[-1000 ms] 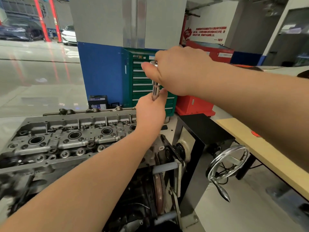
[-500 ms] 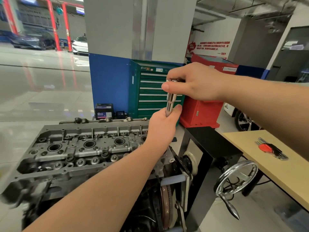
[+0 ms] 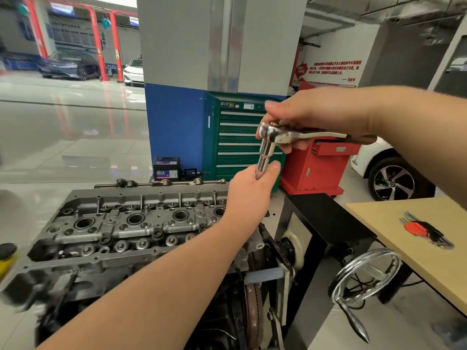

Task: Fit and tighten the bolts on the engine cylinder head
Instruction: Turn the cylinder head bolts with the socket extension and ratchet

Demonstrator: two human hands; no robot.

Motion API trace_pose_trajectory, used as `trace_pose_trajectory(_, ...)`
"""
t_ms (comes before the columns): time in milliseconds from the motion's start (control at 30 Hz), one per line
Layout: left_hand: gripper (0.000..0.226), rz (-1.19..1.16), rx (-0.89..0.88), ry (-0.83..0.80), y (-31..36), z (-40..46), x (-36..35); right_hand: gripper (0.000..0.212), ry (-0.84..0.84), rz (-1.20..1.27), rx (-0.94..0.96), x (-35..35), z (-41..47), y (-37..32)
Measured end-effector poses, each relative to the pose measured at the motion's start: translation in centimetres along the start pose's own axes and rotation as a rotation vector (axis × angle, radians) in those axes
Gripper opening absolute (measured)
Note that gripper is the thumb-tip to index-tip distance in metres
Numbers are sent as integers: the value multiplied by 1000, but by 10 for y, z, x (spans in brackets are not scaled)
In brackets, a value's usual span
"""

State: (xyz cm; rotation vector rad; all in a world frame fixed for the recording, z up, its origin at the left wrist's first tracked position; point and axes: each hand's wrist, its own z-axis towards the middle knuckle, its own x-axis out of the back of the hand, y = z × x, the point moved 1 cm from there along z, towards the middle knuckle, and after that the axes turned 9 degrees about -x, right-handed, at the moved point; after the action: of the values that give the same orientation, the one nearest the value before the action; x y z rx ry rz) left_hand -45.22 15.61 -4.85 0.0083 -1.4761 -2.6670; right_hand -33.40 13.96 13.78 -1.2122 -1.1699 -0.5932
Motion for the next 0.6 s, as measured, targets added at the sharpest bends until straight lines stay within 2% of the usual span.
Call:
trace_pose_trajectory(100, 49, -21, -12, 11, 0, 0, 0, 53, -107, 64, 0, 9, 4, -1)
trace_pose_trajectory(267, 48, -19, -16, 28, 0, -1, 1, 47, -219, 146, 4, 7, 17, -4)
trace_pose_trajectory(500, 49, -49, 7, 30, 1, -2, 5, 45, -84, 115, 34, 3, 18, -9)
trace_pose_trajectory(600, 47, -105, 39, 21, 2, -2, 7, 26, 123, 491, -4, 37, 16, -8)
